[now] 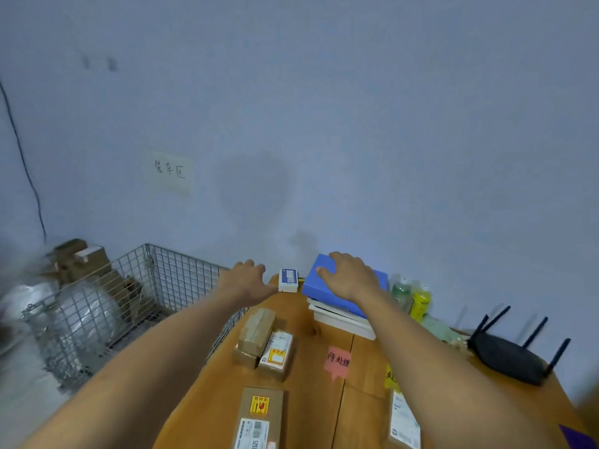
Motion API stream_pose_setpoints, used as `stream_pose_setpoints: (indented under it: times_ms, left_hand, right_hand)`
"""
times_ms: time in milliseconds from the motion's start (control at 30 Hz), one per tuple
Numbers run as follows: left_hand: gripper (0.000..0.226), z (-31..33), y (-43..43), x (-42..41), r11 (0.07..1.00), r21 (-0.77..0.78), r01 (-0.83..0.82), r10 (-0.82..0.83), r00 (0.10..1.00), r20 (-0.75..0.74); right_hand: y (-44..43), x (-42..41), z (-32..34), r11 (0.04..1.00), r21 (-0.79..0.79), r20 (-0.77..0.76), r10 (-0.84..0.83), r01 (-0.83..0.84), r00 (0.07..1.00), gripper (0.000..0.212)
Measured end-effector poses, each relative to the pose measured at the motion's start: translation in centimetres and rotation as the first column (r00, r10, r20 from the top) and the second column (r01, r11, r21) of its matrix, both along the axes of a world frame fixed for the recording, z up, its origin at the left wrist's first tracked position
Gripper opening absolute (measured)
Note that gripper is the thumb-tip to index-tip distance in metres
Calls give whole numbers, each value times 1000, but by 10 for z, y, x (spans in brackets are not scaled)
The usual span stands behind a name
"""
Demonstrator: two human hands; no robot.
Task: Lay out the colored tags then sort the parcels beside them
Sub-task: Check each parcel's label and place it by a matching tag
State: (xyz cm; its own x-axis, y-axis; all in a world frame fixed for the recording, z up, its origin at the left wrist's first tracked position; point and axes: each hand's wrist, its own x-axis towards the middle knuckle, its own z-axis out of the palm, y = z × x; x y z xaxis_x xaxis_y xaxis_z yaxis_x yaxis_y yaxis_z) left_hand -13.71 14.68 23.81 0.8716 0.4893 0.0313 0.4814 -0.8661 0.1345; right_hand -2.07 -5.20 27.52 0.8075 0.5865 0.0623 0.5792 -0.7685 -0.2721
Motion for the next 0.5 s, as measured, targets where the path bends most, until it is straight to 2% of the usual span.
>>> stream_pose_setpoints:
  times_ms: [200,367,500]
  left_hand:
    - [65,-46,52,51,998,-64,-9,3,995,-104]
    - [74,-86,81,81,992,-129,-6,-20,980,-199]
    - [73,-115,97,102,989,-142,45,-83,958,-274]
  right_hand:
    - [65,52,-48,1000,20,-119,-3,5,993,68]
    - [88,77,-83,999,8,-200,-41,43,979,64]
    - [102,92,-106,995,-20,-255,-100,99,962,67]
